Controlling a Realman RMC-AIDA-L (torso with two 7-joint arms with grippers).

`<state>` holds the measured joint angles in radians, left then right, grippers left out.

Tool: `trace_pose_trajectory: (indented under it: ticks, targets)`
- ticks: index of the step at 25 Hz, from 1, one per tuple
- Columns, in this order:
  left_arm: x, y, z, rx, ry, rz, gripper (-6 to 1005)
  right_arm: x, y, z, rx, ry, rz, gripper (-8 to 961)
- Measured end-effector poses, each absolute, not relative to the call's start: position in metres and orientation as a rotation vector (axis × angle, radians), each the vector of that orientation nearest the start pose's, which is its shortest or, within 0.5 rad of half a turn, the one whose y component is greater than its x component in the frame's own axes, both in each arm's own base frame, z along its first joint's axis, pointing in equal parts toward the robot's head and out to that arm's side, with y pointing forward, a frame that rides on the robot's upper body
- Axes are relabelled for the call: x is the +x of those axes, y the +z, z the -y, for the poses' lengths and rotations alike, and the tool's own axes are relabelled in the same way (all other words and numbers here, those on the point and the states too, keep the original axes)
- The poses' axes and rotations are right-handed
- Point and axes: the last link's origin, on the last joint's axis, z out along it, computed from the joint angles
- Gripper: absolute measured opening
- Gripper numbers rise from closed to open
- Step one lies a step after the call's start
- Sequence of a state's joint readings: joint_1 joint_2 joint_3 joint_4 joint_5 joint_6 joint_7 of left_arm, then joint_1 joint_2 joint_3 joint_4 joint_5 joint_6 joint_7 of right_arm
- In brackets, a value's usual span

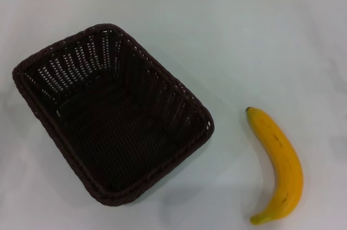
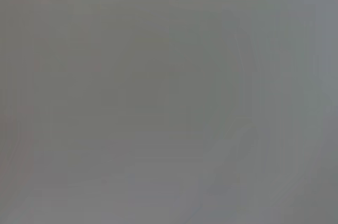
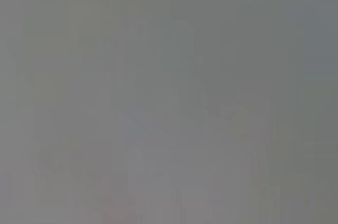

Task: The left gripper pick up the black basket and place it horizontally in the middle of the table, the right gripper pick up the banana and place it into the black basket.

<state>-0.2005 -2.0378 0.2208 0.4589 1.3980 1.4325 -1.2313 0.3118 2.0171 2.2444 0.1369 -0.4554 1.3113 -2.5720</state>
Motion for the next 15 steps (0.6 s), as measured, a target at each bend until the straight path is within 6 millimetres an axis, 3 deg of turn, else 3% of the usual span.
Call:
trace_pose_trajectory:
  ticks: [15]
  targets:
    - [-0.394,0.128,-0.261,-1.53,-1.109,0.922,840,0.383,0.077,-0.295,-1.336,0.898,-0.637,872]
